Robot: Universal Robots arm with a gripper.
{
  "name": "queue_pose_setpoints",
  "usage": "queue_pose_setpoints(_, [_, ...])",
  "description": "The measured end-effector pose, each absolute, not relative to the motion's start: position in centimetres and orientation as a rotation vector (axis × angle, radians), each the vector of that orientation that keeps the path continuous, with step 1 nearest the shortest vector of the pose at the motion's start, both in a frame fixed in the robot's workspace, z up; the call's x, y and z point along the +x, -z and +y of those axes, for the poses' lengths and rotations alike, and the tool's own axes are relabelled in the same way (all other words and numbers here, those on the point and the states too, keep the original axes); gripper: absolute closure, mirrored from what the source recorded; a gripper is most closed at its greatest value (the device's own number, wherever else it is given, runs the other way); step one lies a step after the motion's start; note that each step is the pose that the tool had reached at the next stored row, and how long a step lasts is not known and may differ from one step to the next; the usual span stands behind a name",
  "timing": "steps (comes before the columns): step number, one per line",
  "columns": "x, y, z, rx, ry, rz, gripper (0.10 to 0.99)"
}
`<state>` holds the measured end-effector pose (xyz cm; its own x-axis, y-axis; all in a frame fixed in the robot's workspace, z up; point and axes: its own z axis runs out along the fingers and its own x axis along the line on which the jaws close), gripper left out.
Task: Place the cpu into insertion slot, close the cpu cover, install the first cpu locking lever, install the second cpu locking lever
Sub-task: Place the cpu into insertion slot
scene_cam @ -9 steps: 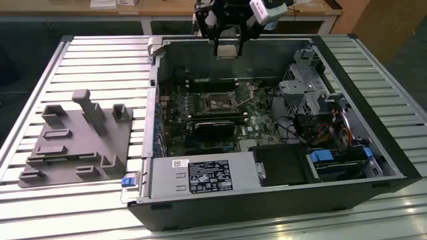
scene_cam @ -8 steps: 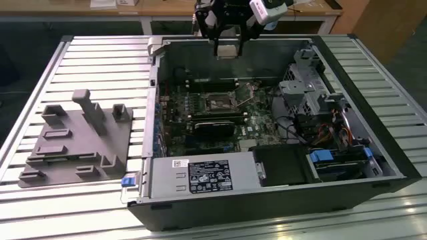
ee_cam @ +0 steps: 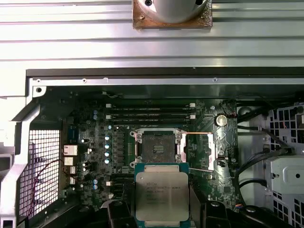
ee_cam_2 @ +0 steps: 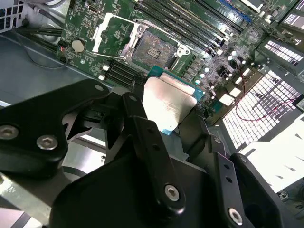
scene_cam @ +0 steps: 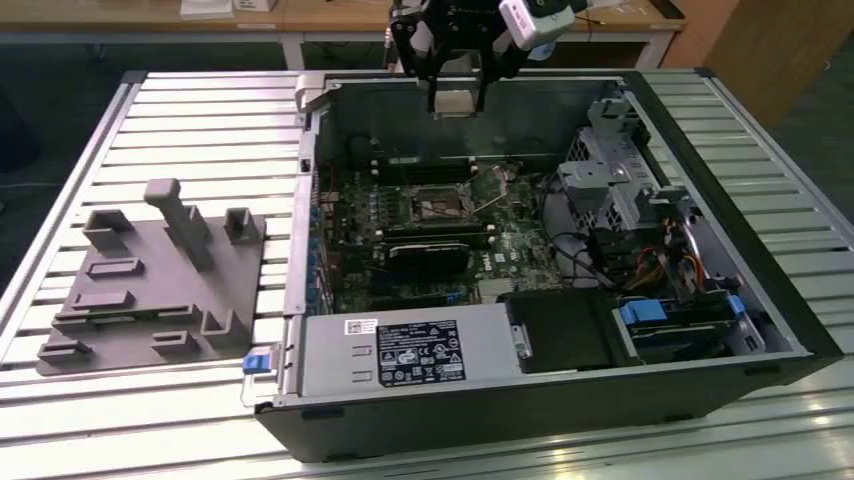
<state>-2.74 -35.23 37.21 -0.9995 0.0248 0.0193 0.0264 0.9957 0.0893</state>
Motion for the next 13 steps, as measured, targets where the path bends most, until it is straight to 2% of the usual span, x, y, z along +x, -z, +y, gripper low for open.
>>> queue_pose_setpoints(13, [-2.7, -35.8, -35.2, -0.04, 0.14, -3.123, 0.545])
